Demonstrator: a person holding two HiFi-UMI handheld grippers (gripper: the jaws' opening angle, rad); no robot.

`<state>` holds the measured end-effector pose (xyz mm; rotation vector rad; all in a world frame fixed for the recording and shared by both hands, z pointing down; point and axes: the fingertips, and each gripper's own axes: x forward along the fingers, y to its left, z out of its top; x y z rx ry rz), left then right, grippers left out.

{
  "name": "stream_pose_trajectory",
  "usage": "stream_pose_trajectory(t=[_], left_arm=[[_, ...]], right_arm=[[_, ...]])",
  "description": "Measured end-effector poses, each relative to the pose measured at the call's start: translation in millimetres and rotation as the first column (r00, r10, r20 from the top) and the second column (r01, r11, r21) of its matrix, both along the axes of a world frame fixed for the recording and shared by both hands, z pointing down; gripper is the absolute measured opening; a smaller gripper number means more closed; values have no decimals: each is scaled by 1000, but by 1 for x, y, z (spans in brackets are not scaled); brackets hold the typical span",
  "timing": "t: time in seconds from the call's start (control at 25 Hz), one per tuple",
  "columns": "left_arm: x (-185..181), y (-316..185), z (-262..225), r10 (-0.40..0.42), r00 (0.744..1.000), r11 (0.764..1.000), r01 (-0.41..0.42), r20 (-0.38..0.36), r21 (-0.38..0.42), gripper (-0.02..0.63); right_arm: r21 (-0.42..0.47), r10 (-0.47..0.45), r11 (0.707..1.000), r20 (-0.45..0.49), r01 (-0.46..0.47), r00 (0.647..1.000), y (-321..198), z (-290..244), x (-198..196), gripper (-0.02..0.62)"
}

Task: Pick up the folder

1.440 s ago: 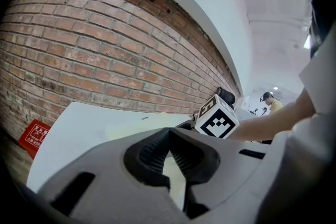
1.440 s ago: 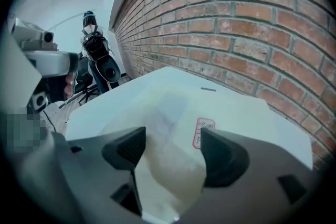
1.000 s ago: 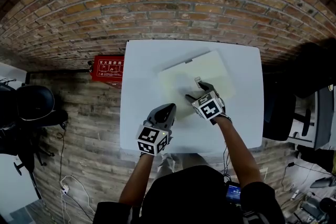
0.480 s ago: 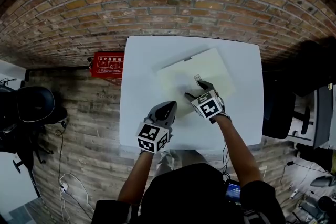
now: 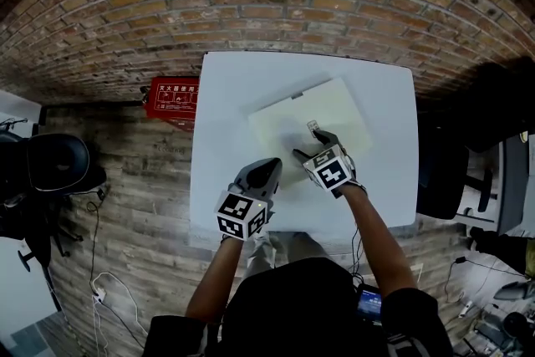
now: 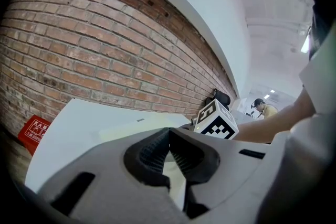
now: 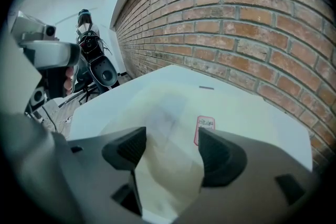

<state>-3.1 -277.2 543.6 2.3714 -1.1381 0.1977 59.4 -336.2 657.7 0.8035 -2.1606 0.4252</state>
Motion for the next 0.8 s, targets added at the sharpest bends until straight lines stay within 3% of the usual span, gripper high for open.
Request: stream_pose_trajectory(t=[0.8], left_arm=[[-2,48,-3,28,997,999,-29,-72,-15,11]], right_arm=[[-10,-8,1000,-14,8,1000,54,1,-8,296]])
